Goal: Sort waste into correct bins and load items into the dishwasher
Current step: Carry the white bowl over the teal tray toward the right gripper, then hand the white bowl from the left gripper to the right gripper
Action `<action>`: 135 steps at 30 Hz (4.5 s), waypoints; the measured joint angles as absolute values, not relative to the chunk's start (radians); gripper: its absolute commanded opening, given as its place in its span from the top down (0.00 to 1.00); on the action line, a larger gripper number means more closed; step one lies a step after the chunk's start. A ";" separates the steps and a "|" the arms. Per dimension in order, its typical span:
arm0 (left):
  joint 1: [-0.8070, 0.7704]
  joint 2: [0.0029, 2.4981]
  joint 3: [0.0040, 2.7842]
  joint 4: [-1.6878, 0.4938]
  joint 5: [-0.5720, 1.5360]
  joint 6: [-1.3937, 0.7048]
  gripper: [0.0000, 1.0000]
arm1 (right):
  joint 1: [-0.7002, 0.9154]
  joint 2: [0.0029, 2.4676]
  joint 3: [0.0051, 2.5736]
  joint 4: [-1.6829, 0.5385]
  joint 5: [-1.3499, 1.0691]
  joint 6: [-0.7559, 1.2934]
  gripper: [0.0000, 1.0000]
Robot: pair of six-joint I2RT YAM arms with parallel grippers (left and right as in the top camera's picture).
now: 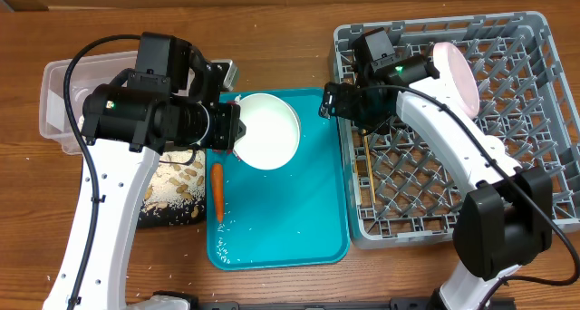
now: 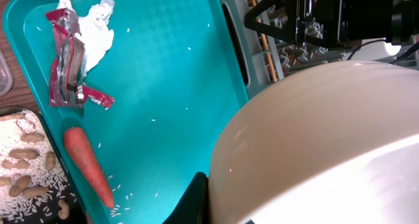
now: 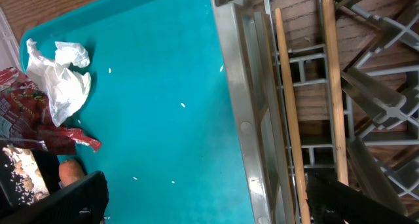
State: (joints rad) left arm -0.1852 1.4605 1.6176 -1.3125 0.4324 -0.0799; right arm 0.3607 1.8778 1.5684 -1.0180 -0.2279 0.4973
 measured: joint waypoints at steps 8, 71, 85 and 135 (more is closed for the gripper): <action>-0.185 1.460 1.618 -1.326 0.435 -0.070 0.96 | 0.361 1.878 1.568 -1.018 -0.228 0.497 0.00; -0.230 1.460 1.618 -1.470 0.154 -0.132 0.96 | 0.361 1.878 1.568 -0.968 -0.228 0.497 0.00; -0.288 1.460 1.617 -1.485 0.022 -0.214 0.96 | 0.353 1.852 1.568 -0.989 -0.282 0.413 0.09; -0.253 1.460 1.608 -1.391 -0.041 -0.390 0.00 | 0.101 1.583 1.569 -1.216 0.778 0.581 0.96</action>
